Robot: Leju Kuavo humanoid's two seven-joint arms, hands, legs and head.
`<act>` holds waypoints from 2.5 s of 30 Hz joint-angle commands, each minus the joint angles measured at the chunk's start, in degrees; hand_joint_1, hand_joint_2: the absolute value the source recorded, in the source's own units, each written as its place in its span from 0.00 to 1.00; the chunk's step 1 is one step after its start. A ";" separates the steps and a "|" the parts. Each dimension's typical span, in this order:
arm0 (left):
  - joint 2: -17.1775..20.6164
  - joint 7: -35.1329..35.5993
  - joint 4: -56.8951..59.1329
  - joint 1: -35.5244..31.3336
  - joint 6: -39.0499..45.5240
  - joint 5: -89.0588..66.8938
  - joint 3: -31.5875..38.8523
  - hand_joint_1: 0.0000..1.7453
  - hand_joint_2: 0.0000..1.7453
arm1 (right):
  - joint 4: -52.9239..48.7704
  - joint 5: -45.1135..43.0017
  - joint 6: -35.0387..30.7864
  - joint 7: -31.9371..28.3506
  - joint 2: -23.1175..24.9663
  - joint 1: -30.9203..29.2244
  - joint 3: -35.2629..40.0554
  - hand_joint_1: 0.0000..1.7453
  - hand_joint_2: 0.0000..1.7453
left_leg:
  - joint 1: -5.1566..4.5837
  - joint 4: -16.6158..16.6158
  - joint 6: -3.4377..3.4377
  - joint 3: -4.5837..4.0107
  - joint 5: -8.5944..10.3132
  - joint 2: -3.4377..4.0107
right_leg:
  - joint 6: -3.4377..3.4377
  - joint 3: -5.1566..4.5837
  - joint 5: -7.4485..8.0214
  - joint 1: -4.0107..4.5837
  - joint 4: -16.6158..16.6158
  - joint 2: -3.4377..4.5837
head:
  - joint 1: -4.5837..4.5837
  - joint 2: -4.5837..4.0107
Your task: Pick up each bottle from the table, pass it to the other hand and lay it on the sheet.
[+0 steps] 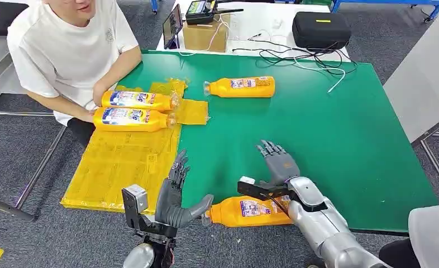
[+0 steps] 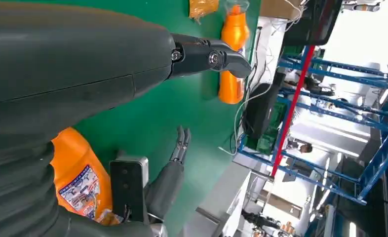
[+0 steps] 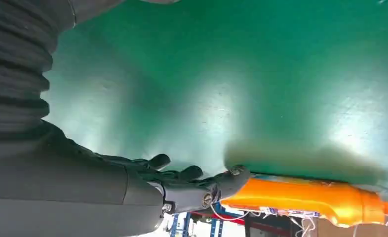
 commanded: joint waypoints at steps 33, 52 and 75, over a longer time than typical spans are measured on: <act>2.29 -4.56 -2.11 -0.25 4.34 -5.46 -1.82 0.00 1.00 | -33.74 -3.50 -21.97 -4.14 -0.05 8.13 -4.92 0.00 1.00 | 0.02 0.02 -0.08 0.04 -0.08 0.08 | -0.11 0.03 -0.08 0.03 0.06 0.05 | 0.00 0.02; 3.75 -6.68 -6.74 1.37 6.31 -5.35 -3.06 0.00 1.00 | -49.70 -24.06 -19.26 -16.55 0.14 19.76 -3.42 0.00 1.00 | 0.02 0.01 -0.09 -0.07 -0.07 0.04 | -0.11 -0.08 -0.08 0.03 0.06 0.01 | 0.00 0.00; 3.57 -2.67 -11.90 2.80 6.27 -10.44 -1.55 0.00 1.00 | -50.79 -21.87 -5.50 -13.29 -3.01 31.25 6.71 0.00 1.00 | 0.06 -0.04 -0.08 -0.12 -0.08 -0.06 | -0.11 -0.09 -0.11 0.05 -0.04 -0.09 | 0.02 0.00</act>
